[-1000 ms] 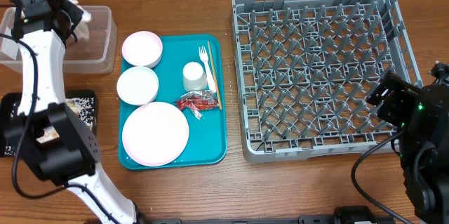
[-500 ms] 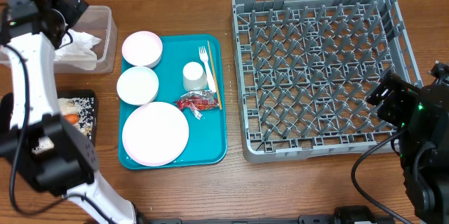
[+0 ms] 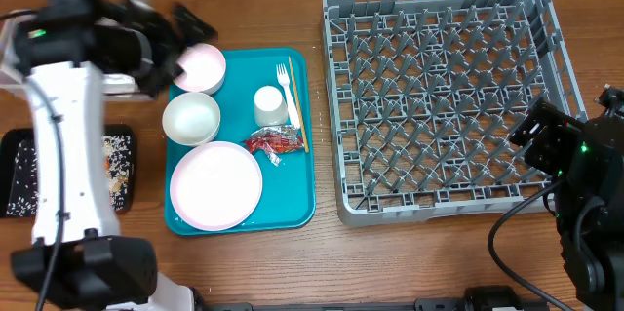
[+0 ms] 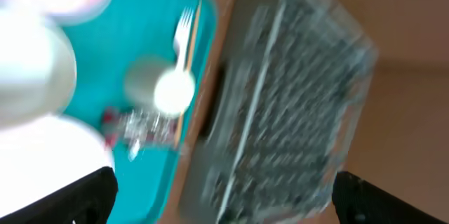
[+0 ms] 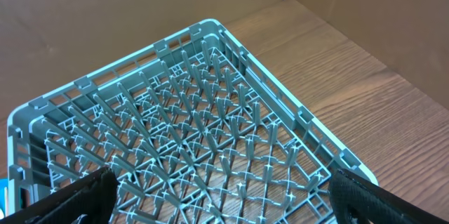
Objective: Sort waste into correct bins and load items into the dishwasher rack
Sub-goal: 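Move the left gripper back to the red-silver wrapper on the teal tray, then lower the left gripper and grasp the red-silver wrapper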
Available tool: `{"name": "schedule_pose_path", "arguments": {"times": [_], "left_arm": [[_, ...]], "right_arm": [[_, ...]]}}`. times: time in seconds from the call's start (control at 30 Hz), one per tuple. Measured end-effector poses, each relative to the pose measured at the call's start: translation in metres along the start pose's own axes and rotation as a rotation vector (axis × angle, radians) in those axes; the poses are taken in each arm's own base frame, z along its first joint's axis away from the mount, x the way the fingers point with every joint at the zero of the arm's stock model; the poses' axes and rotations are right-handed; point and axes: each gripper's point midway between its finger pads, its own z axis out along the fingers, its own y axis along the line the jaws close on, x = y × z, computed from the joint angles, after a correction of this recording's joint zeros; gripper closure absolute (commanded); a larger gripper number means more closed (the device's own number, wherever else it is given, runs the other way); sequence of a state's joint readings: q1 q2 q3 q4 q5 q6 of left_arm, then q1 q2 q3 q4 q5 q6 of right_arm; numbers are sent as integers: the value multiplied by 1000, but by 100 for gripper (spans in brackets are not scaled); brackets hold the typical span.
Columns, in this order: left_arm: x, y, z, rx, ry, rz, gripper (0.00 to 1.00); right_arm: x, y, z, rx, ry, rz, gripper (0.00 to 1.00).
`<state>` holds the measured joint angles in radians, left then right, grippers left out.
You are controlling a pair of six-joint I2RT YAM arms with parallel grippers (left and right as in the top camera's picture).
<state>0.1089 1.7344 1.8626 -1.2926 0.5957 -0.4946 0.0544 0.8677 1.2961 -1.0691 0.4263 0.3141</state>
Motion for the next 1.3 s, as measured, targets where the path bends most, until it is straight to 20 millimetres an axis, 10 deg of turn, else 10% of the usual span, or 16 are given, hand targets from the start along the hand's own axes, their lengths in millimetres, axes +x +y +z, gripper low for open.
{"name": "schedule_pose_path", "arguments": {"times": [0.47,0.8,1.3], "left_arm": [[111,-31,92,-273,254,112,0],[113,1,139,-421,316,-114,0],[102,53,145,-714,113,-505,0]], "right_arm": [[0,0,0,0,1,0,0],[0,0,0,0,0,0,0],[0,0,0,0,0,0,0]]}}
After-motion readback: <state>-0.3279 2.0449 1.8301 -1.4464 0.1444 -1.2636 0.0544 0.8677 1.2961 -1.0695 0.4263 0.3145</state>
